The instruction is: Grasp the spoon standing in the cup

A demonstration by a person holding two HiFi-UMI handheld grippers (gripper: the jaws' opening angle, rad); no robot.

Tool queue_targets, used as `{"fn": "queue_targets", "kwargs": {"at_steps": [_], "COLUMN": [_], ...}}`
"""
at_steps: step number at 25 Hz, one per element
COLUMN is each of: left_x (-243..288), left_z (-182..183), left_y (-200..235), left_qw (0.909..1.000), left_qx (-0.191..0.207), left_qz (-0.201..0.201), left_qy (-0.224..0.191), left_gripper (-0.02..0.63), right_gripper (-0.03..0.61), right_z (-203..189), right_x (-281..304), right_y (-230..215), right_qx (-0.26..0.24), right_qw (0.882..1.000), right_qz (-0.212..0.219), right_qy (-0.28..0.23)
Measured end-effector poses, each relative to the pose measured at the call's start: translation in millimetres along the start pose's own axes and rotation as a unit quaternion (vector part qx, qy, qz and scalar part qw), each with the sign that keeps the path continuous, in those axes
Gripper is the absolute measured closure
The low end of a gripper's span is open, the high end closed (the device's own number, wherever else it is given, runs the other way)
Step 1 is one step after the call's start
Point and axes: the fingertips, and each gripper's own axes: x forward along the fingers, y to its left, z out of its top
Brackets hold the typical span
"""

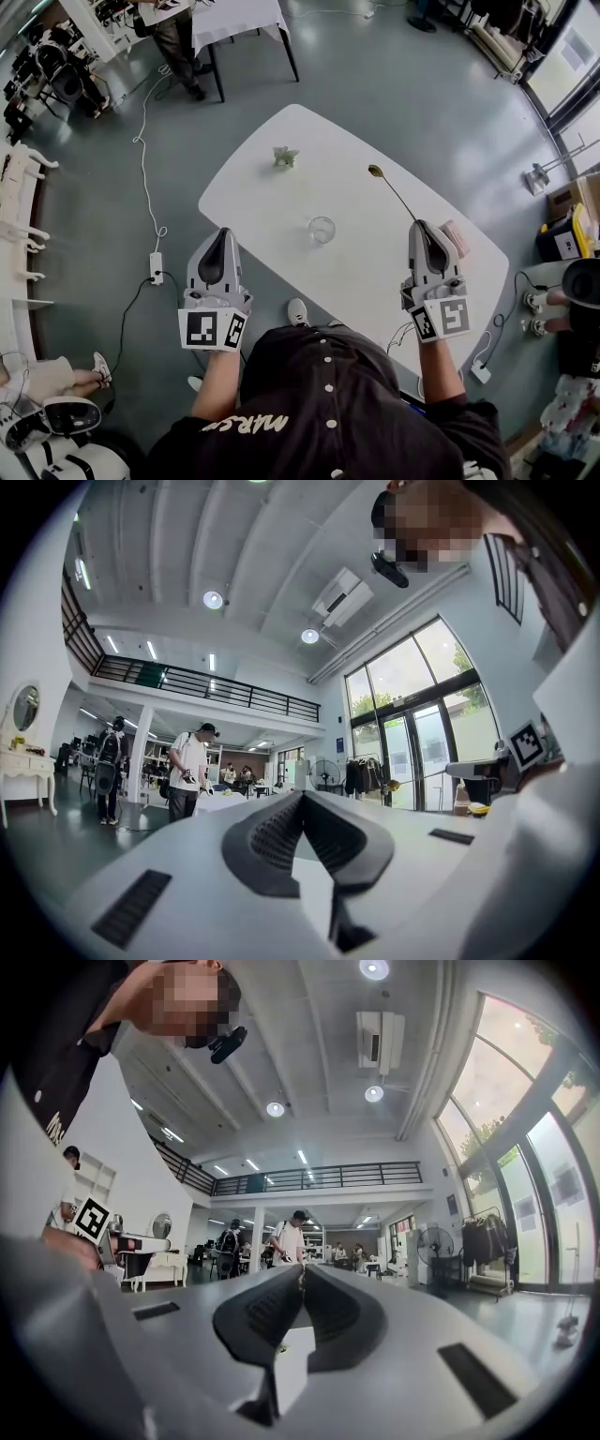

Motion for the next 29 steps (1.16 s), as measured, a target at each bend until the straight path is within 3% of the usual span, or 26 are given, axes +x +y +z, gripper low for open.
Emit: {"fn": "queue_targets", "kwargs": {"at_steps": [29], "left_x": [5.9], "left_z": [-2.1], "left_y": [-7.3], "left_qw": [1.0000], "left_qx": [0.000], "left_qz": [-0.005], "left_qy": [0.005], "left_gripper": [0.606], "right_gripper": [0.569], "right_z": [-5.1], "right_x": [10.0], "right_y": [2.1], "right_qx": [-0.015], "right_qw": [1.000], "right_qz": [0.005], "right_qy": [0.007]}}
